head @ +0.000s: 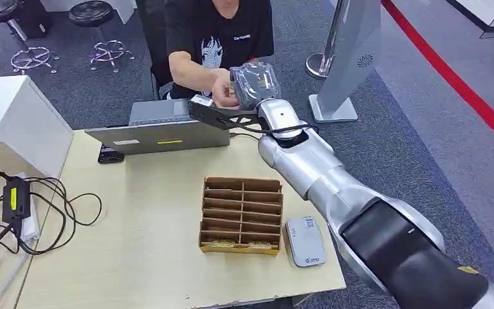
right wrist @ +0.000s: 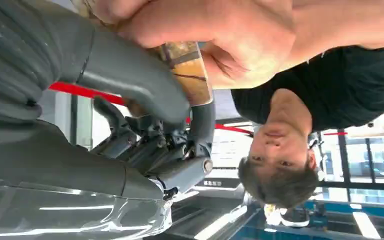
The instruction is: Pass the card to the sensor for recognition and then transmit it.
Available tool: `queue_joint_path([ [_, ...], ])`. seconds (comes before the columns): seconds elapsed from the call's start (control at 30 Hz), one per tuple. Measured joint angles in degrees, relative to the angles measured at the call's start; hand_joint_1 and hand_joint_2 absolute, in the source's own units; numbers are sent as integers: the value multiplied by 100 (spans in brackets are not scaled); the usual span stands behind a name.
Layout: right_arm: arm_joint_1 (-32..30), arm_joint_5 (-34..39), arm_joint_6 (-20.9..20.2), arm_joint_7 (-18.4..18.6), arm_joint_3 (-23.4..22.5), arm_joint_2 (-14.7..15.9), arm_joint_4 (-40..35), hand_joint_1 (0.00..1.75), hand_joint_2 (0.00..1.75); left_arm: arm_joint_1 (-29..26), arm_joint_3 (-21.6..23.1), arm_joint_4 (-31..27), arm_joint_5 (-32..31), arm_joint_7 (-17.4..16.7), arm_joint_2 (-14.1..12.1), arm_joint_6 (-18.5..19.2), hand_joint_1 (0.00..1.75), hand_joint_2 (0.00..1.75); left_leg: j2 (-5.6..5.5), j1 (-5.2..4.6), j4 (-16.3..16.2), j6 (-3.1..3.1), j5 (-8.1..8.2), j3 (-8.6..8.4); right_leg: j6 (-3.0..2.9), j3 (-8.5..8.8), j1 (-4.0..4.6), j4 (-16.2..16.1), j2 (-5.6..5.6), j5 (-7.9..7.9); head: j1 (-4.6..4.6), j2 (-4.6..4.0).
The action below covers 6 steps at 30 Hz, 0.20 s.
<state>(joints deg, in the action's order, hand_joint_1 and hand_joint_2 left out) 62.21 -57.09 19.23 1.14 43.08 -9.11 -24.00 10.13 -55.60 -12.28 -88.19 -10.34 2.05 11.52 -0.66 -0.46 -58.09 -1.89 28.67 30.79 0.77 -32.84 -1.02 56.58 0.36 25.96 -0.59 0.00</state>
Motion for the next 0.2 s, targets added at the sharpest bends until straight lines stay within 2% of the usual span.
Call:
queue_joint_path([
  [0.07,0,76,16,-120,-2,-4,33,0,175,0,4,0,0,2,4,-2,0,175,0,0,0,0,0,0,0,0,0,0,0,0,-2,0],
  [0.2,-3,982,-386,-792,-305,-2,46,0,175,-14,4,2,13,26,4,-9,0,175,0,0,-1,0,0,-2,0,0,0,0,0,0,-2,0],
])
